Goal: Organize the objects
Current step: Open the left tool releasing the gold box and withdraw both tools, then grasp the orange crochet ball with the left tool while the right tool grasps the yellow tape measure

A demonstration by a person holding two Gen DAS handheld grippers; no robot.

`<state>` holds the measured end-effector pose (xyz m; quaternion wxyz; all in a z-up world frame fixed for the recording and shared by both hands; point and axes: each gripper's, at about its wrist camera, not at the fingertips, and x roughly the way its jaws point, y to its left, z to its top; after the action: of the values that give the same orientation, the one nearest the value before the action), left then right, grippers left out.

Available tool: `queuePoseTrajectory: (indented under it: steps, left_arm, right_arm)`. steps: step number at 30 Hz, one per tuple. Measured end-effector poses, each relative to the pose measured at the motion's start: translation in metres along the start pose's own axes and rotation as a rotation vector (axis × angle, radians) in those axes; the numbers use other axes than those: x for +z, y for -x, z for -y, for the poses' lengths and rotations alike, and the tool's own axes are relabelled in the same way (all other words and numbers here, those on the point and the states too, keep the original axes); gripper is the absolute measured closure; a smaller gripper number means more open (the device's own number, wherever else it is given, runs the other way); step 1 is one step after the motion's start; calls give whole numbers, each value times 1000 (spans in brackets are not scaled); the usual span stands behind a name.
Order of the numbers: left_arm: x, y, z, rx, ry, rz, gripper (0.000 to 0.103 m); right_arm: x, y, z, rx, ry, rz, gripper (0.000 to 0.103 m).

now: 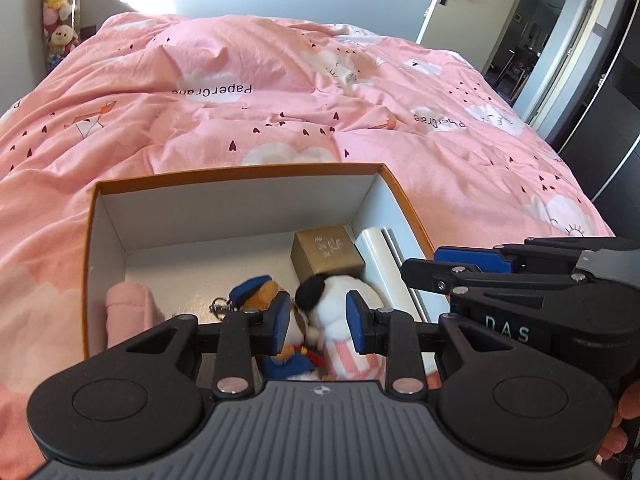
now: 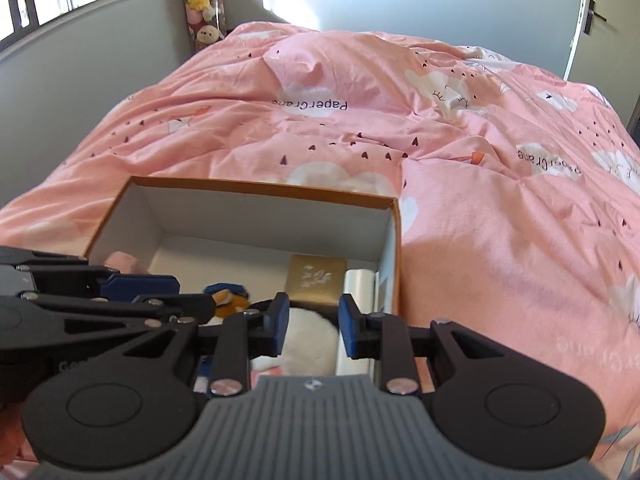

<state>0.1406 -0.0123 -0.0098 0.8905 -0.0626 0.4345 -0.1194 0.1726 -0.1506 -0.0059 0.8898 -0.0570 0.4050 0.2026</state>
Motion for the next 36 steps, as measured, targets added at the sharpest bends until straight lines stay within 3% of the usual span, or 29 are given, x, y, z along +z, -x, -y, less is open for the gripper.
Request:
queuePoseTrajectory:
  steps: [11, 25, 29, 33, 36]
  left_arm:
    - [-53, 32, -9, -51, -31, -1, 69]
    - [-95, 23, -35, -104, 15, -109, 69]
    - [-103, 12, -39, -114, 44, -137, 67]
    - [-106, 5, -40, -128, 56, -131, 64]
    - [-106, 0, -33, -133, 39, -111, 58]
  right_arm:
    - [-59, 28, -25, 16, -32, 48, 74]
    - [-103, -7, -29, 19, -127, -146, 73]
    - [-110, -18, -29, 41, -141, -187, 67]
    - [-112, -23, -29, 75, -152, -196, 67]
    - [-112, -26, -24, 30, -181, -206, 67]
